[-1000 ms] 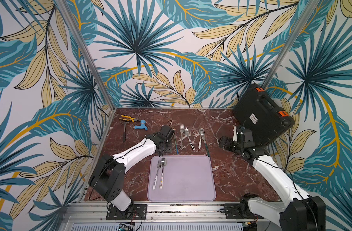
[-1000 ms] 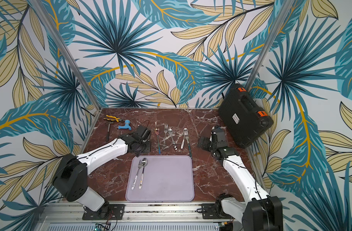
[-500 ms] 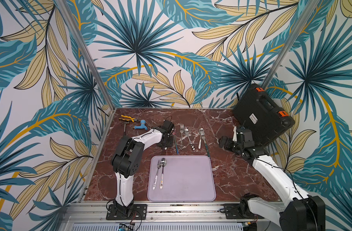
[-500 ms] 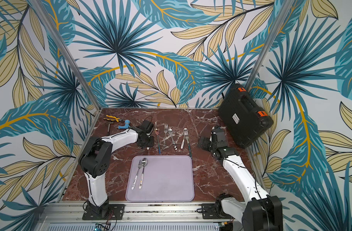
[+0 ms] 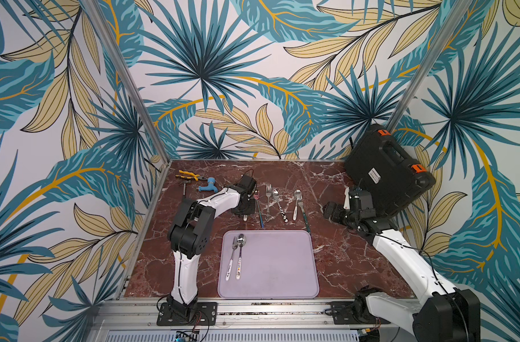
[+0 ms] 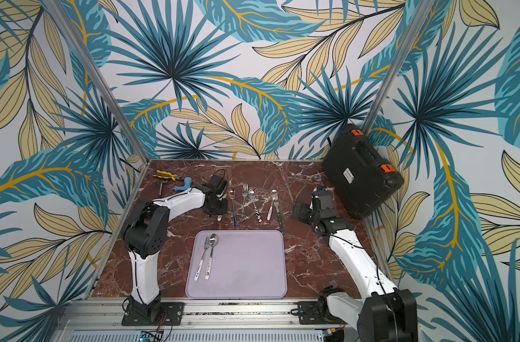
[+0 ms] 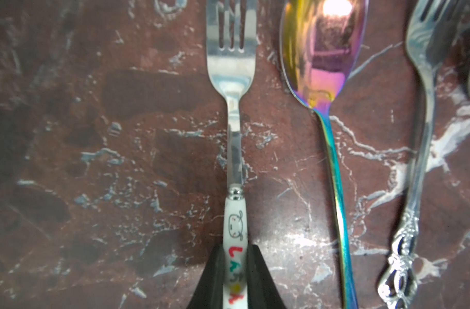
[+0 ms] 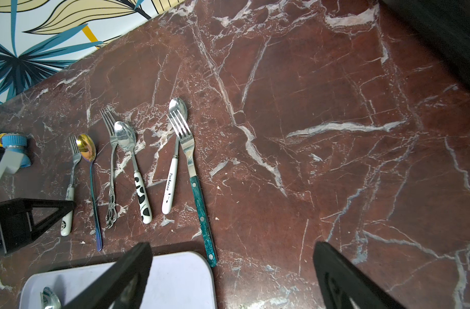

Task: Set the spoon and fork side by side
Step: Pick up the fork at the center of the board, then place the fork on the tray.

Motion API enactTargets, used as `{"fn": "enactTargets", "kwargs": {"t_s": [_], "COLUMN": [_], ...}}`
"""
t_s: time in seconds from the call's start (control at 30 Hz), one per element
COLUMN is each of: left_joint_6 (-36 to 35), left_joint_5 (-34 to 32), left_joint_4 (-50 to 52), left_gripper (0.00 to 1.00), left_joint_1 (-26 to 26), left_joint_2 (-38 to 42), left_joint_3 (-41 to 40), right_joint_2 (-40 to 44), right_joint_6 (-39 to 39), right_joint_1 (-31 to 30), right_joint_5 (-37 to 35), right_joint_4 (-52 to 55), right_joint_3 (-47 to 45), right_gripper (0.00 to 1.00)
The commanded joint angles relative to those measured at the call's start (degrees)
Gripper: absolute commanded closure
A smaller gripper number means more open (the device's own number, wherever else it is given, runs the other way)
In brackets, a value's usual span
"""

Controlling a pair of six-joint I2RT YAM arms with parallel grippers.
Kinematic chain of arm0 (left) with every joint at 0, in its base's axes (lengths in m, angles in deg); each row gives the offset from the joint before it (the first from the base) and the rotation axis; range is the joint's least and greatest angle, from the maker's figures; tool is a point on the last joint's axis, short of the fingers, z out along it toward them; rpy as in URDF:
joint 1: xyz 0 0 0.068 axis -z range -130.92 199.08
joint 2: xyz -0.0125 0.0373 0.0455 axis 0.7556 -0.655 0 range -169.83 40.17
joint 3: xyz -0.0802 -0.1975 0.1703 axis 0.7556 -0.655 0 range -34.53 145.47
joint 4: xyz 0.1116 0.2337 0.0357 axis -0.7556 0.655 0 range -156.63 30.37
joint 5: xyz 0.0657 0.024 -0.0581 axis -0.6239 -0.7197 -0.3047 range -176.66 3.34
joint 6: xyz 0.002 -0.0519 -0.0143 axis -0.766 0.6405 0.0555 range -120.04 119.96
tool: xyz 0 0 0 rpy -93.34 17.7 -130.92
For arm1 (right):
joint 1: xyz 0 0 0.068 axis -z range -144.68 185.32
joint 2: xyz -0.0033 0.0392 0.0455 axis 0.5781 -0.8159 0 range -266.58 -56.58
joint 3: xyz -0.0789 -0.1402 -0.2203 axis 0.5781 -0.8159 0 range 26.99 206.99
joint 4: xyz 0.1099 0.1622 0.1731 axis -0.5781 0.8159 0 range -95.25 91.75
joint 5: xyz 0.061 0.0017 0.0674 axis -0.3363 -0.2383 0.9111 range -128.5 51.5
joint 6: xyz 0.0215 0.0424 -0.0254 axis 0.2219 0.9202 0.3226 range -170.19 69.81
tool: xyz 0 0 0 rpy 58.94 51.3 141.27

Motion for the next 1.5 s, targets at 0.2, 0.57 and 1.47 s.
{"fn": "enactTargets", "kwargs": {"t_s": [0.2,0.57,1.47], "left_joint_6": [-1.5,0.6,23.5], "left_joint_5": [-0.9,-1.3,-8.4], "left_joint_4": [2.9,4.9,5.4], "left_gripper": [1.00,1.00,1.00], "left_joint_1": [-0.3,3.8,29.7], "left_joint_2": [4.6,16.7,33.0], "left_joint_3": [1.9,-5.2,-29.2], "right_joint_2": [-0.4,-0.3,-0.3], "right_joint_6": [0.1,0.2,0.4], "right_joint_1": [-0.1,-0.1,-0.1], "right_joint_5": [-0.6,-0.5,0.2], "right_joint_4": [1.1,1.1,1.1], "right_joint_3": [0.6,0.7,0.6], "right_gripper": [0.00,0.00,0.01]}}
